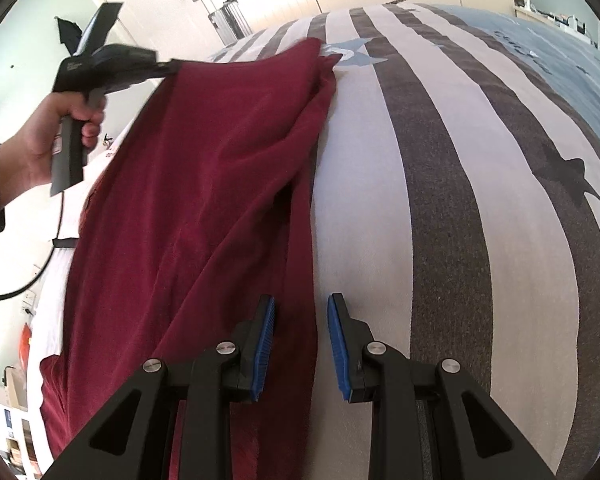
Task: Fold clothes
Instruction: 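Grasp the shirt hem edge with the left gripper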
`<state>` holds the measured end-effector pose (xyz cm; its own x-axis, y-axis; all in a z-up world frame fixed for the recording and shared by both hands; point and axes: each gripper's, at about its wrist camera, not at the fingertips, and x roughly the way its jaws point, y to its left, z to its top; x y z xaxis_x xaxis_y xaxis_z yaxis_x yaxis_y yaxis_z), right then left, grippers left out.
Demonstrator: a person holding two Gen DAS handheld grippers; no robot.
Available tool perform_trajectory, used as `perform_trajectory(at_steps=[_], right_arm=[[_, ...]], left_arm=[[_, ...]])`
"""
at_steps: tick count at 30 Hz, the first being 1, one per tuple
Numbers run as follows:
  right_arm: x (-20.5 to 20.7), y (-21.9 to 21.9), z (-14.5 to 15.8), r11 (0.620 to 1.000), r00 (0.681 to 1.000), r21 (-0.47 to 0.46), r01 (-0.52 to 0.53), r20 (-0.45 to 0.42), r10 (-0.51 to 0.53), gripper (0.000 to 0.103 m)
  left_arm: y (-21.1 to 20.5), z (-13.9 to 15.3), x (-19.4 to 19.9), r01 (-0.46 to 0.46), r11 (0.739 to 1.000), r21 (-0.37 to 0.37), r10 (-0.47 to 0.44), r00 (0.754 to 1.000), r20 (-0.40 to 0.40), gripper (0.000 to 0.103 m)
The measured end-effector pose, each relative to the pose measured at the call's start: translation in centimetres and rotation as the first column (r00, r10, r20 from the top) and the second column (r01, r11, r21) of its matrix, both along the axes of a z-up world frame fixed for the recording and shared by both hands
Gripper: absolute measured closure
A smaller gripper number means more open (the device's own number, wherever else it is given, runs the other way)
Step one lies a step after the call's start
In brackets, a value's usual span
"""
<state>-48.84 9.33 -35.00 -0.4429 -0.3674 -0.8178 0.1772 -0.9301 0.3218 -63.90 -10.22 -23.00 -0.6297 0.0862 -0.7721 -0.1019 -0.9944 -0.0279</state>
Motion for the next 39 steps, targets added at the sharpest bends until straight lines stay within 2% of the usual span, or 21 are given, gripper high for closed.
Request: perform_trajectory(at_steps=[5, 10, 14, 18, 23, 26, 30, 31, 33, 34, 37, 39], right_arm=[[-1.3, 0.1, 0.4, 1.0, 1.0, 0.017, 0.019, -0.006, -0.019, 0.079], [-4.5, 0.9, 1.0, 0.998, 0.998, 0.022, 0.062, -0.035, -0.061, 0.078], [-10.0, 1.5, 0.9, 0.995, 0.993, -0.009, 0.101, -0.053, -0.102, 0.075], [-16.2, 1.8, 0.3, 0.988, 0.99, -0.083, 0.131, -0.039, -0.135, 0.07], [-22.0, 1.6, 0.5, 0.978, 0.989, -0.152, 0.142, -0.011, -0.145, 0.068], [-23.4, -0.4, 1.6, 0.992, 0.995, -0.099, 0.083, -0.041, -0.088, 0.06], [-24.1, -2.9, 0.5, 1.0, 1.0, -0.002, 0.023, -0.009, -0.023, 0.06], [-24.3, -3.2, 0.3, 1.0, 1.0, 0.001, 0.022, -0.007, -0.022, 0.061], [-25.0, -3.6, 0.5, 1.0, 1.0, 0.003, 0.015, 0.0, -0.015, 0.09], [-25.5, -3.9, 0.6, 1.0, 1.0, 0.002, 0.012, 0.004, -0.012, 0.1], [-26.4, -5.2, 2.6, 0.998, 0.999, 0.054, -0.02, -0.049, 0.022, 0.101], [-26.6, -5.4, 2.9, 0.997, 0.998, 0.078, -0.02, -0.054, 0.024, 0.101]], left_arm=[[-2.3, -1.8, -1.1, -0.05, 0.998, -0.037, 0.051, 0.998, 0.034, 0.1], [-3.8, -3.6, -1.3, -0.08, 0.995, -0.064, 0.083, 0.995, 0.059, 0.1], [-4.6, -4.5, -1.0, -0.072, 0.993, -0.097, 0.078, 0.995, 0.064, 0.1], [-5.2, -5.2, -0.9, -0.079, 0.994, -0.077, 0.085, 0.994, 0.074, 0.1], [-5.4, -5.3, -0.8, -0.082, 0.995, -0.055, 0.085, 0.994, 0.066, 0.1], [-5.5, -5.3, -0.7, -0.075, 0.996, -0.053, 0.078, 0.995, 0.061, 0.1], [-5.8, -5.5, -0.5, -0.079, 0.995, -0.056, 0.082, 0.995, 0.056, 0.1], [-5.8, -5.5, -0.3, -0.08, 0.995, -0.059, 0.083, 0.995, 0.053, 0.1], [-5.8, -5.3, -0.2, -0.08, 0.995, -0.055, 0.083, 0.995, 0.048, 0.1], [-5.9, -5.2, -0.1, -0.084, 0.995, -0.052, 0.087, 0.995, 0.044, 0.1], [-6.0, -4.4, 0.2, -0.098, 0.995, -0.032, 0.099, 0.995, 0.025, 0.1], [-6.2, -4.4, 0.0, -0.108, 0.994, -0.029, 0.108, 0.994, 0.028, 0.1]])
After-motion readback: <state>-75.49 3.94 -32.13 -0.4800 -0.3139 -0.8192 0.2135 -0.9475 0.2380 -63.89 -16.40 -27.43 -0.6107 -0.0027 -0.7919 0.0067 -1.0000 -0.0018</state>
